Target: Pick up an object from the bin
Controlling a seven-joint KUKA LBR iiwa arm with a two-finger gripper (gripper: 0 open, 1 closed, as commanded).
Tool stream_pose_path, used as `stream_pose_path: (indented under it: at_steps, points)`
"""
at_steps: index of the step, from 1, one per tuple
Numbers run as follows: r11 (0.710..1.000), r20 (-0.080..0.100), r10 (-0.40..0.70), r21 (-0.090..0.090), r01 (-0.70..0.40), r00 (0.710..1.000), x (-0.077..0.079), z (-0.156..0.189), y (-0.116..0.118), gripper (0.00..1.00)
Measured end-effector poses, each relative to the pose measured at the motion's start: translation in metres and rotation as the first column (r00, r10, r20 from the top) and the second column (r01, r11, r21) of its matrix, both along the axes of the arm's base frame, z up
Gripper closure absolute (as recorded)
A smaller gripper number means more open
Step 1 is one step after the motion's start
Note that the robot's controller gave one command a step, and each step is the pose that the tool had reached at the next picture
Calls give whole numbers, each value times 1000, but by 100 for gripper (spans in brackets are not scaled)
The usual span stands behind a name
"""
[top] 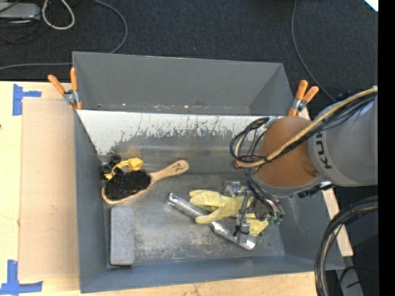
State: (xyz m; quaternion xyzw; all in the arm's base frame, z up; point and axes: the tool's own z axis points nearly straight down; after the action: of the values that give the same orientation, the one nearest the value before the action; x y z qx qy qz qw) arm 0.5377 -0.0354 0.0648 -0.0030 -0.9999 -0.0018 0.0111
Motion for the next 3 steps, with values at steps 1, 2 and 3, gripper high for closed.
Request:
stream_pose_path:
  at_steps: [1, 2, 3]
  points:
    - [960, 44, 279, -6, -279, 959, 35, 8, -2, 0]
    - [1000, -4, 22, -4, -22, 1000, 5, 2, -4, 100]
    - [1000, -4, 21, -4, -21, 1000, 5, 2, -4, 100]
